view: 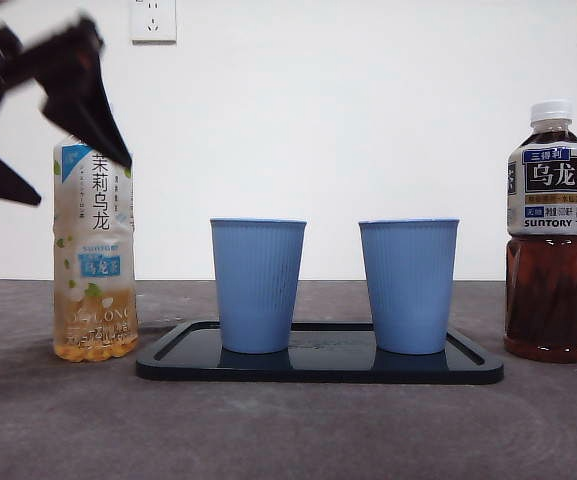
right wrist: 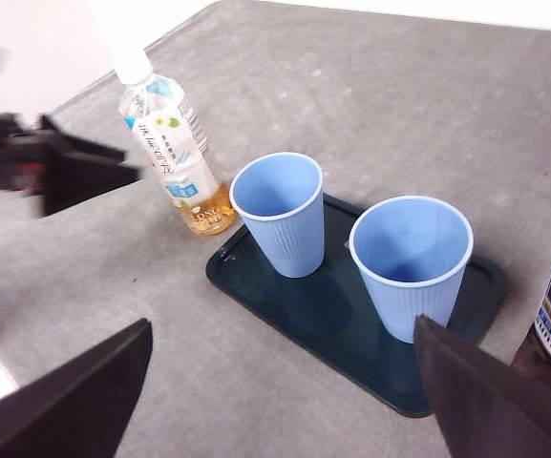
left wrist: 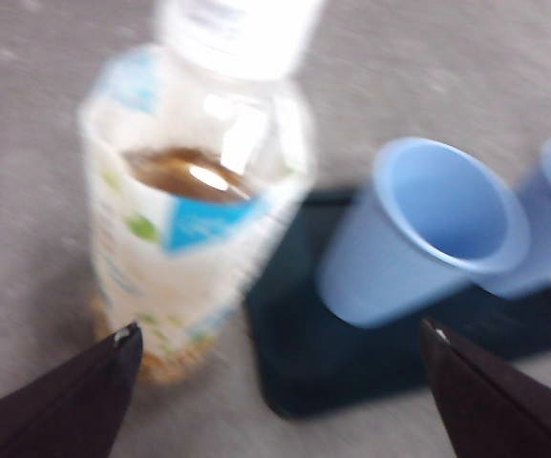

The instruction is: Pour the drink into the cup

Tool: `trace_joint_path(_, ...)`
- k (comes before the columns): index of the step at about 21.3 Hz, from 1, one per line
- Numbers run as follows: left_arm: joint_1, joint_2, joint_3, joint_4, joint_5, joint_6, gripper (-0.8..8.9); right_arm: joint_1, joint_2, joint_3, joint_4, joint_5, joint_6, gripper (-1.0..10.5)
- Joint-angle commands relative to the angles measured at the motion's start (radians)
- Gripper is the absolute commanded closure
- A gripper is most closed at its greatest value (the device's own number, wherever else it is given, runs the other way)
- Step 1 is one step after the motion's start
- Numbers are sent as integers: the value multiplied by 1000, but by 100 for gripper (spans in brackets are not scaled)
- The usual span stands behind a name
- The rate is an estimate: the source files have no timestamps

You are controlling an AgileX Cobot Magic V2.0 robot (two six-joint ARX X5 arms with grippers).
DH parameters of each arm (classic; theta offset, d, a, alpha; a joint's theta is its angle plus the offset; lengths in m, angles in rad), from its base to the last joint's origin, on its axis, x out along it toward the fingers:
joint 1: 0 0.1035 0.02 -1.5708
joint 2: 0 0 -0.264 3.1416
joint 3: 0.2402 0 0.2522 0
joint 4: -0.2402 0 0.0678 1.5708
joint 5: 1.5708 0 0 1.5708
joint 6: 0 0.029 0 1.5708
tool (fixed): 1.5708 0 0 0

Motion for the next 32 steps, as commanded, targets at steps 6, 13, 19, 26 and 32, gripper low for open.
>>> trace_joint_path(6,-87,-243,186,-370,87,-14,345,5,5,16,-17,-56,19,510)
trace_joint_path(13,-102,-389,256,-471,183,-10,346,5,3,16,-105,-116,18,510)
trace_joint_path(19,-102,-422,256,-517,183,17,362,5,3,16,-138,-117,19,510)
trace_joint_path(26,-102,-422,256,-521,183,24,794,5,4,16,-138,-116,21,929)
trace_joint_path(32,-102,-422,256,-520,183,25,793,5,4,16,-138,-116,24,930)
